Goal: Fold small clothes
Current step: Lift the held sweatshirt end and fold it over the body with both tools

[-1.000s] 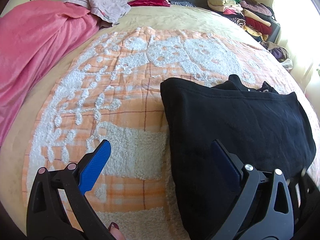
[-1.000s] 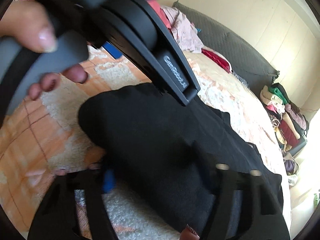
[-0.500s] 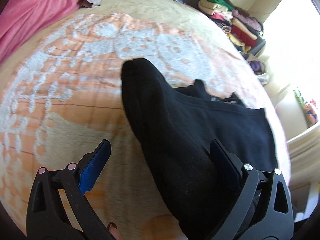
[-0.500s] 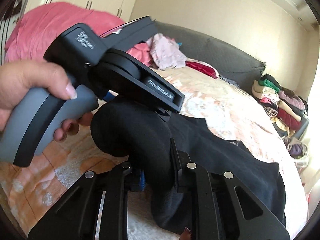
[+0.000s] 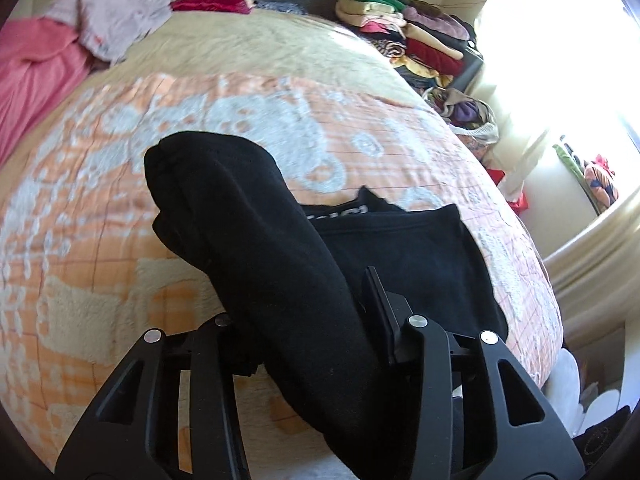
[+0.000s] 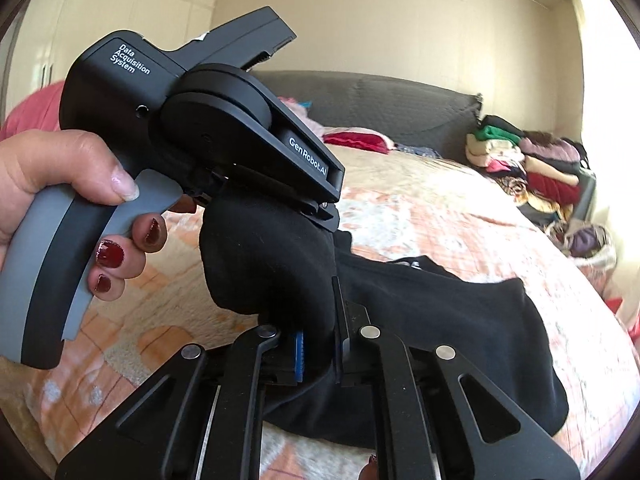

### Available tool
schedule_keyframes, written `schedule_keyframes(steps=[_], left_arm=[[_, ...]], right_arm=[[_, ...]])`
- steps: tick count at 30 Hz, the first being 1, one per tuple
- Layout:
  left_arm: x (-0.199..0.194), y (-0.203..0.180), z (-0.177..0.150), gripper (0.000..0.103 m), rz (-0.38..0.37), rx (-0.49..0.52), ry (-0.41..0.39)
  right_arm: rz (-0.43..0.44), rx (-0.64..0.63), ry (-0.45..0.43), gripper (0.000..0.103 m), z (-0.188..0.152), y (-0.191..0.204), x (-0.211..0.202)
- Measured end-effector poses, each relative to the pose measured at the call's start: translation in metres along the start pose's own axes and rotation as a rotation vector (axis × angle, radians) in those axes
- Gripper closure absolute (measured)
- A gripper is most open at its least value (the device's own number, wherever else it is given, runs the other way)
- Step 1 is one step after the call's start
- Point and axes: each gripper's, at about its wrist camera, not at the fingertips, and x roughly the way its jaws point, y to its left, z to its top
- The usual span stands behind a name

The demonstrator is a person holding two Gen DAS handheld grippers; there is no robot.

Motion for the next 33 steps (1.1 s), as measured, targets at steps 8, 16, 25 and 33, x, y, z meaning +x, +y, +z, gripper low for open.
schedule_keyframes(steps=[8,16,25,33], left_arm=[[-0.002,-0.032,0.005,0.073,0.015,0.044,0.002],[-0.002,-0.049,0.007,0.074,0.026,0.06,0.01],[0.002,-0.067,0.009,0.074,0.035,0.077,0.018],[0.014,-0.086,0.008,0.074,0.035,0.094,0.035]], right_arm=[[-0.017,0.064,-0.018,0.095,0.0,-0.016,-0.018],[-0.021,0.121,-0.024,0.095,-0.002,-0.026,-0.029],[-0.032,0.158,-0.025,0.095,-0.003,-0.043,-0.034],[-0.041,0.191,-0.021,0.095,-0.011,-0.056,-0.039]])
